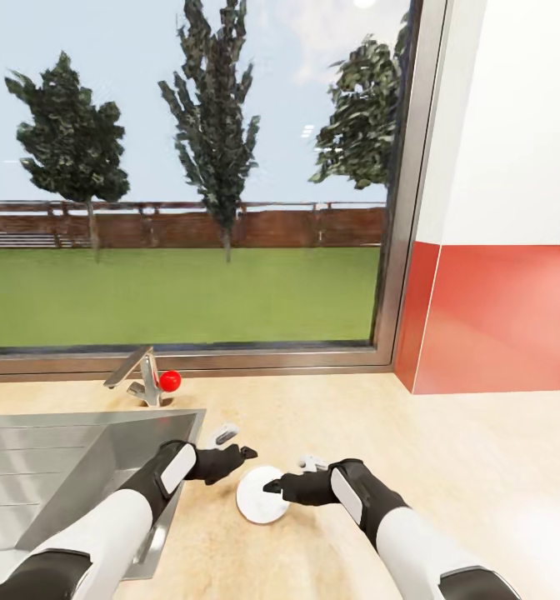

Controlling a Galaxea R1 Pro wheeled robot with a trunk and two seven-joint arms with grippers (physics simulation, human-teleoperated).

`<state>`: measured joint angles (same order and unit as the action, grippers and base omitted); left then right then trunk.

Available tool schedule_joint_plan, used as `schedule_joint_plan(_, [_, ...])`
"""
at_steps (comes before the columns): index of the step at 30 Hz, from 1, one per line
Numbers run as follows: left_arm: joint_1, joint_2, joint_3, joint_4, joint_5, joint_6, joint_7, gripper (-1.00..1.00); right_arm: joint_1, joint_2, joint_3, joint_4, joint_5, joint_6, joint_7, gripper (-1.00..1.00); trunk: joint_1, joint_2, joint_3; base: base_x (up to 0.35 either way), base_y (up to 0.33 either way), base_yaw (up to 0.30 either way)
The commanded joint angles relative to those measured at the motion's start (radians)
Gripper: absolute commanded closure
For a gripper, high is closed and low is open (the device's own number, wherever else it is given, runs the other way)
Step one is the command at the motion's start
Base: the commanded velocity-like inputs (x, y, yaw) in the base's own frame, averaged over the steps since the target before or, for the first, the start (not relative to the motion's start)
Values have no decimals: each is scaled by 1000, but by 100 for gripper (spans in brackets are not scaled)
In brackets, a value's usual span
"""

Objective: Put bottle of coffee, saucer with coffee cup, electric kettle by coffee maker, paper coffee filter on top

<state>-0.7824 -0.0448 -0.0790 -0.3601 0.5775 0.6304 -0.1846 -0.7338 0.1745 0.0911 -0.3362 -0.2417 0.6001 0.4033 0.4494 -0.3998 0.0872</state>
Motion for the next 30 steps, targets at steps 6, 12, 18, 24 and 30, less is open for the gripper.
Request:
schedule_joint_plan(6, [12, -8, -5, -2, 25, -3, -3, -100, 1, 0, 7, 49, -4, 9, 60, -100, 1, 0, -1, 0, 0, 0])
schedule_joint_plan(12, [12, -15, -5, -2, 25, -3, -3, -100, 1, 0, 7, 49, -4, 9, 61, -100, 1, 0, -1, 0, 0, 0])
schedule_joint_plan(18, [12, -22, -5, -3, 26, -3, -3, -100, 1, 0, 7, 49, -4, 9, 62, -100, 1, 0, -1, 0, 0, 0])
schedule_joint_plan(24, [12, -23, -5, -5, 26, 1, -3, -100, 1, 0, 7, 49, -4, 9, 63, -100, 1, 0, -1, 0, 0, 0])
schedule_joint_plan(30, [12, -23, -5, -4, 28, 3, -1, -100, 1, 0, 7, 49, -4, 9, 62, -100, 1, 0, -1, 0, 0, 0])
